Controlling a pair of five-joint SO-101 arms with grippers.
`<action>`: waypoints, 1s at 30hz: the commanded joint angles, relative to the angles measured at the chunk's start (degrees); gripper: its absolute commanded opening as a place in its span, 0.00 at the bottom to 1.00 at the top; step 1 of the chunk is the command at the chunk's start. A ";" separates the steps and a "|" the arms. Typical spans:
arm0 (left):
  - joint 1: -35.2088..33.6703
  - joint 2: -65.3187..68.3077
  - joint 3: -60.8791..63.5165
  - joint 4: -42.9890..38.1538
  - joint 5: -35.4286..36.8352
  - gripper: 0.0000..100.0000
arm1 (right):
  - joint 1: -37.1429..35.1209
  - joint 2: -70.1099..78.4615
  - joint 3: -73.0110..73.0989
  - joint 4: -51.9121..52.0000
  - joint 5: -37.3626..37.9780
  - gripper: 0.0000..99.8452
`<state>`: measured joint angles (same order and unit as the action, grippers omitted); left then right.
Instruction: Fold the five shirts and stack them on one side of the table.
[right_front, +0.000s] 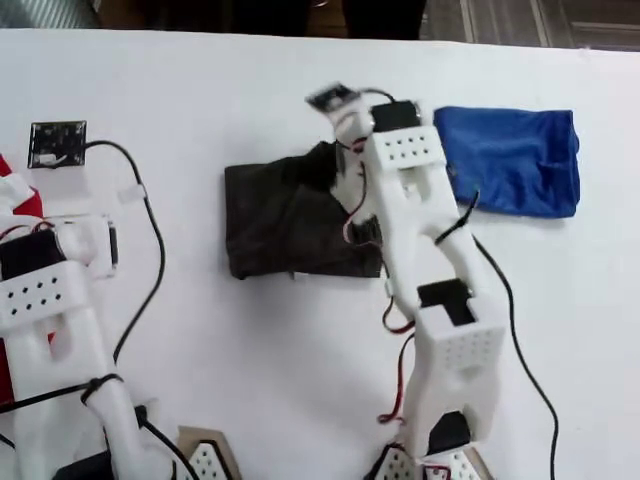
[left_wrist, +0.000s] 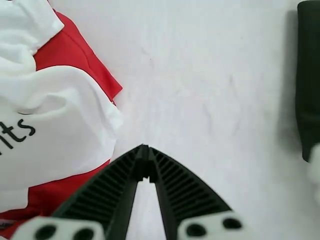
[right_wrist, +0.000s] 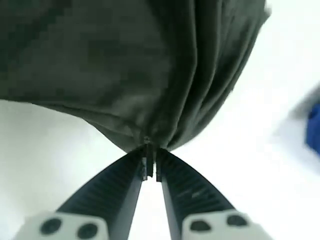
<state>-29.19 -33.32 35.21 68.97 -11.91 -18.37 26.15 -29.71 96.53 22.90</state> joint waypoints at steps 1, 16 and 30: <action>-0.09 -1.67 -0.22 -0.79 -0.35 0.03 | -2.51 -4.70 -4.84 -7.78 -3.52 0.02; 13.01 34.11 -23.96 -2.20 5.89 0.03 | -2.95 18.95 -18.90 -22.55 -5.63 0.02; 23.82 69.63 -74.15 17.93 11.78 0.03 | 8.22 27.74 -26.29 -17.80 -5.54 0.02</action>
<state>-8.88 33.49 -28.88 82.95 -1.19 -10.46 55.08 -53.10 77.63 17.36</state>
